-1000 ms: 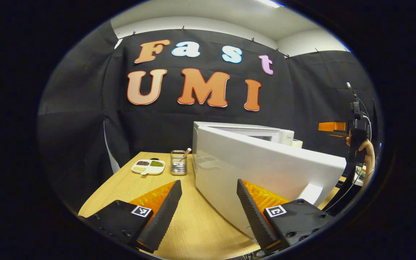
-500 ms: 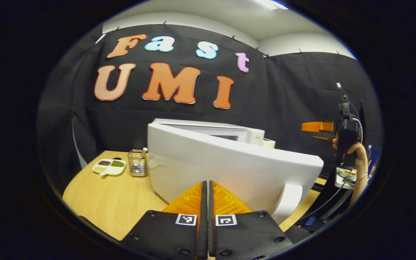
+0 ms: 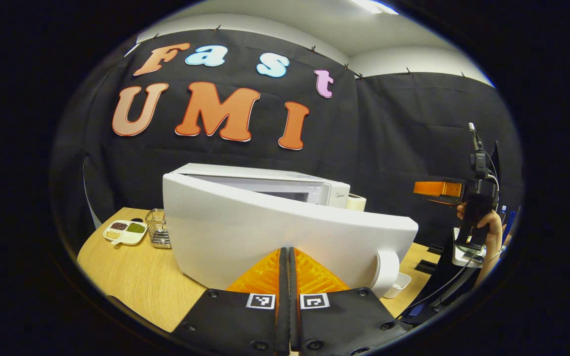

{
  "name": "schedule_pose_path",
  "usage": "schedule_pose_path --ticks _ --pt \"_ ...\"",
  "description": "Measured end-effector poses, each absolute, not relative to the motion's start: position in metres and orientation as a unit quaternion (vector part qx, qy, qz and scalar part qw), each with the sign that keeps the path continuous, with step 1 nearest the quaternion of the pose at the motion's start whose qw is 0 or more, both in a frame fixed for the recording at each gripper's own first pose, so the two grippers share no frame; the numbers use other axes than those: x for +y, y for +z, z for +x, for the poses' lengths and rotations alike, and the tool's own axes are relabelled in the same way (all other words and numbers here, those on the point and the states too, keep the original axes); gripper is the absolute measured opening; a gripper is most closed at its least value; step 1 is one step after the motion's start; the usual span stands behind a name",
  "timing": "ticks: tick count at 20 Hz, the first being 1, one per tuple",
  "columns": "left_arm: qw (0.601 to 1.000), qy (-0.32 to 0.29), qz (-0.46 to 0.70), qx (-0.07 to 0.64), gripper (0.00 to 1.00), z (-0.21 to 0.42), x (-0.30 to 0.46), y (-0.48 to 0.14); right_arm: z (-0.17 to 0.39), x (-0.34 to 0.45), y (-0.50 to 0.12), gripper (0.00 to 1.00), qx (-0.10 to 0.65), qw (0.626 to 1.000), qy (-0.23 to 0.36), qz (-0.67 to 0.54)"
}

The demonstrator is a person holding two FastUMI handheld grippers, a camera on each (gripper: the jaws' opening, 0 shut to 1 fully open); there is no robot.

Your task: Open the microwave oven with the left hand, put the food in, and close the microwave oven.

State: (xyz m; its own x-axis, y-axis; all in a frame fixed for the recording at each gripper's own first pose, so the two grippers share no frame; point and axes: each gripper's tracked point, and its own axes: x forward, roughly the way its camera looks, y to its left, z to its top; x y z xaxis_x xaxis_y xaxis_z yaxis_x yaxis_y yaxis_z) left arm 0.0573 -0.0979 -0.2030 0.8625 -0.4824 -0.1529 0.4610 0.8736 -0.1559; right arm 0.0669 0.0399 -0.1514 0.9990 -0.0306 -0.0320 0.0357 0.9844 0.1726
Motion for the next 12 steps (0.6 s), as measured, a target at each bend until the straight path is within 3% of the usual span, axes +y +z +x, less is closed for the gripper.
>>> schedule_pose_path --ticks 7,12 --pt "0.973 -0.213 -0.011 0.090 0.01 0.122 -0.129 -0.207 0.068 0.014 -0.142 0.94 0.010 0.996 -0.023 0.082" --pt "0.979 -0.182 0.001 0.096 0.04 0.170 -0.151 -0.215 0.073 0.002 -0.144 0.94 0.010 0.997 -0.028 0.071"
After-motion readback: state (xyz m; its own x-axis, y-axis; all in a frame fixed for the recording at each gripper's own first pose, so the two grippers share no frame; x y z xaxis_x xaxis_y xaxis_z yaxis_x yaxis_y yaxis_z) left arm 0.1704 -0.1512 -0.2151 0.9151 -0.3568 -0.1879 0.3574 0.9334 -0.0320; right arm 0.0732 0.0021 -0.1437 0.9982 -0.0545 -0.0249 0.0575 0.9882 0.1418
